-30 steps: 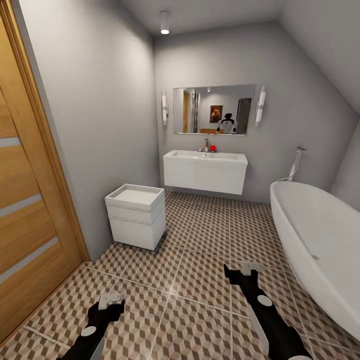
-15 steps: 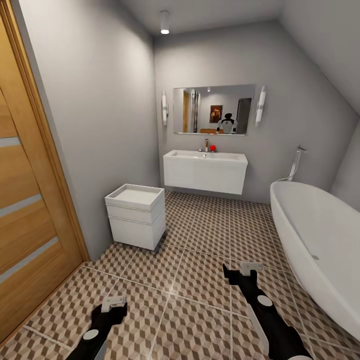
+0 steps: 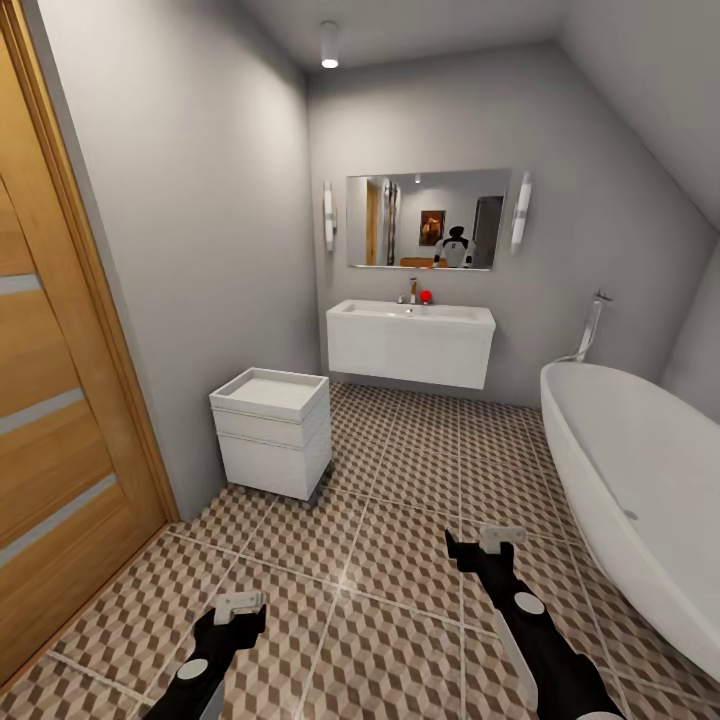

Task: Take the four mousetraps from the cabinet in the bathroom and place them on the bathroom floor. Make sure all four end up on the same floor surface, and ensure that at least two of them are either under or directly next to the same bathroom sink.

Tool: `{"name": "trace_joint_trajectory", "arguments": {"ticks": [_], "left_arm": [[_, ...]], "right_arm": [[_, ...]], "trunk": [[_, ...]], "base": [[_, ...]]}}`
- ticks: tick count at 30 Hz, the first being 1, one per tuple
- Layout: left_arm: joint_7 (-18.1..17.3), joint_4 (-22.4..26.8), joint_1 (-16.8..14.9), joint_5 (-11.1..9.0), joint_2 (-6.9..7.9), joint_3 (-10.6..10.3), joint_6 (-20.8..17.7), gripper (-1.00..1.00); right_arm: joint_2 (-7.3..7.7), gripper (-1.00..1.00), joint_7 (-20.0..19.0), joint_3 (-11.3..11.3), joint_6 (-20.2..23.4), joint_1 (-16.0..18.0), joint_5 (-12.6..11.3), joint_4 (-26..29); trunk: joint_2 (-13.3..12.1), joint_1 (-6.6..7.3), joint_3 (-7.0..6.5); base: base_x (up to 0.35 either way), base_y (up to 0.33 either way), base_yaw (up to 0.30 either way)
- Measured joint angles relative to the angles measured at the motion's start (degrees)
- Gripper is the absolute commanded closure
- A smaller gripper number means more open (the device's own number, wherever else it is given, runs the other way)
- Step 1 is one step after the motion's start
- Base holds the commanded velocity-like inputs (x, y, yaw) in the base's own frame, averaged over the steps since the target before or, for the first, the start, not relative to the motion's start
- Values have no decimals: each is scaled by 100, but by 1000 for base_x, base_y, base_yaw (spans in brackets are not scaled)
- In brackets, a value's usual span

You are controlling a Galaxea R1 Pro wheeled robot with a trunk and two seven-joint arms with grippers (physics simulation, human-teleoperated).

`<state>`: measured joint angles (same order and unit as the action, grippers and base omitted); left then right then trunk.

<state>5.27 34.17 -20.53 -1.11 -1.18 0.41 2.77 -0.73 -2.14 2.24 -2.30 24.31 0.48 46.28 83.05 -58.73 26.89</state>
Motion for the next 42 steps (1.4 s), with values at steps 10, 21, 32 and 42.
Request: {"name": "trace_joint_trajectory", "arguments": {"ticks": [10, 21, 32, 42], "left_arm": [[-11, 25, 2, 0, -85, -8, 26, -100], [-11, 26, 2, 0, -106, -9, 28, -100], [-11, 18, 2, 0, -159, -8, 28, -100], [-10, 26, 2, 0, -165, -8, 28, -100]], "right_arm": [[-18, -100, 15, 0, 0, 2, 4, -14], [-18, -100, 15, 0, 0, 2, 0, -28], [-18, -100, 15, 0, -3, 2, 1, -81], [-27, -100, 15, -9, -17, 2, 0, -169]], "trunk": [[0, 0, 0], [0, 0, 0], [0, 0, 0], [0, 0, 0]], "base": [[0, 0, 210], [0, 0, 286], [0, 0, 287], [0, 0, 287]]}}
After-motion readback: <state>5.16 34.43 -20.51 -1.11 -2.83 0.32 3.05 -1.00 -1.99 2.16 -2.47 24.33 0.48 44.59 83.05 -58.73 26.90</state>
